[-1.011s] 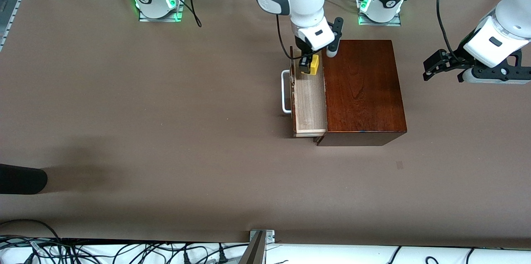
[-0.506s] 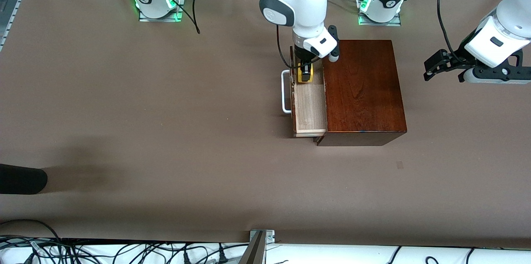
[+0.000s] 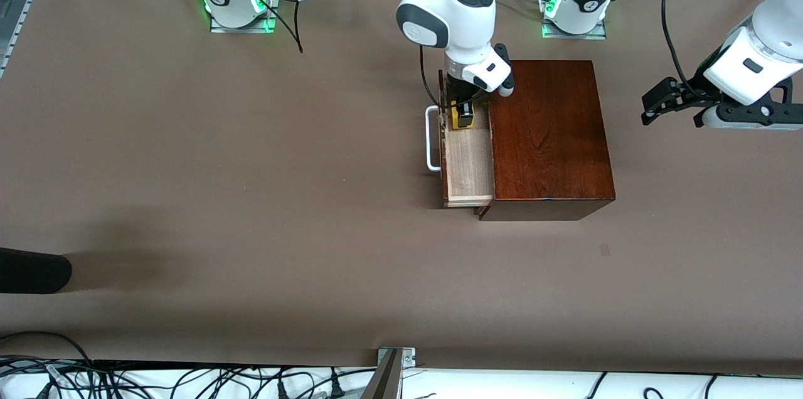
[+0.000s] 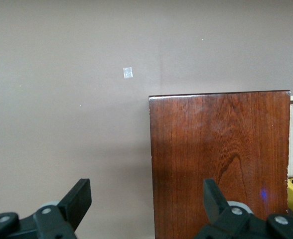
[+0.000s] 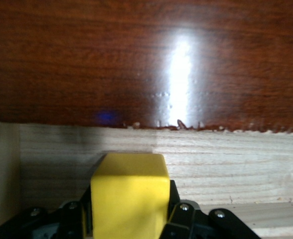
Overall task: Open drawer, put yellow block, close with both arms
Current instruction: 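Lower the cube into the drawer and open the right gripper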
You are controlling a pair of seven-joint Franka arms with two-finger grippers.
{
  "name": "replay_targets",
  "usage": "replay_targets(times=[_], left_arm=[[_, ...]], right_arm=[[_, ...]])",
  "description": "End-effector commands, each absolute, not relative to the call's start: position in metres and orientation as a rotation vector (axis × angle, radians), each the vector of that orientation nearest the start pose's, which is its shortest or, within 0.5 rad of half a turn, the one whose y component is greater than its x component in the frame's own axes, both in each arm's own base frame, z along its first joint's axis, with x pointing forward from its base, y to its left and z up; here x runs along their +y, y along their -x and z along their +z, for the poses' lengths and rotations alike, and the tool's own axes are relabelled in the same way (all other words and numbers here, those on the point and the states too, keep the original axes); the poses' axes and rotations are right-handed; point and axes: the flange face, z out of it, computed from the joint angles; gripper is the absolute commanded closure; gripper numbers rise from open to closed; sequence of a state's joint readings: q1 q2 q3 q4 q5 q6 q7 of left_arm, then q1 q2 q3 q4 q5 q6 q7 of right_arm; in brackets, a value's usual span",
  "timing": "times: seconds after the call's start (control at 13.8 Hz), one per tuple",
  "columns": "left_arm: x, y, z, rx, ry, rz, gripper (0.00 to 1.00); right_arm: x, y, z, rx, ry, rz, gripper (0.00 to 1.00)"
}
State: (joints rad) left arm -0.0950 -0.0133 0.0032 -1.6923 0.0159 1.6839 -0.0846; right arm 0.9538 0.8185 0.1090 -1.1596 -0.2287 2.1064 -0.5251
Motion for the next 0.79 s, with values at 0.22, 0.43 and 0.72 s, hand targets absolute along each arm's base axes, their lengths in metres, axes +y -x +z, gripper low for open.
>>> replay_targets(times=[0.22, 0.43, 0.72], left_arm=[[-0.051, -0.56, 0.59, 0.042, 3.137, -0.015, 0.0], [-0.051, -0.56, 0.59, 0.042, 3.136, -0.015, 0.0], [-0.052, -0.56, 0.59, 0.044, 3.136, -0.015, 0.0]], right_arm=[[0.655, -0.416, 0.318, 2.25, -2.014, 0.22, 1.0], [0.654, -0.419, 0.318, 2.24, -2.028, 0.222, 0.88], [0.653, -0.421, 0.335, 2.189, -2.096, 0.255, 0.0]])
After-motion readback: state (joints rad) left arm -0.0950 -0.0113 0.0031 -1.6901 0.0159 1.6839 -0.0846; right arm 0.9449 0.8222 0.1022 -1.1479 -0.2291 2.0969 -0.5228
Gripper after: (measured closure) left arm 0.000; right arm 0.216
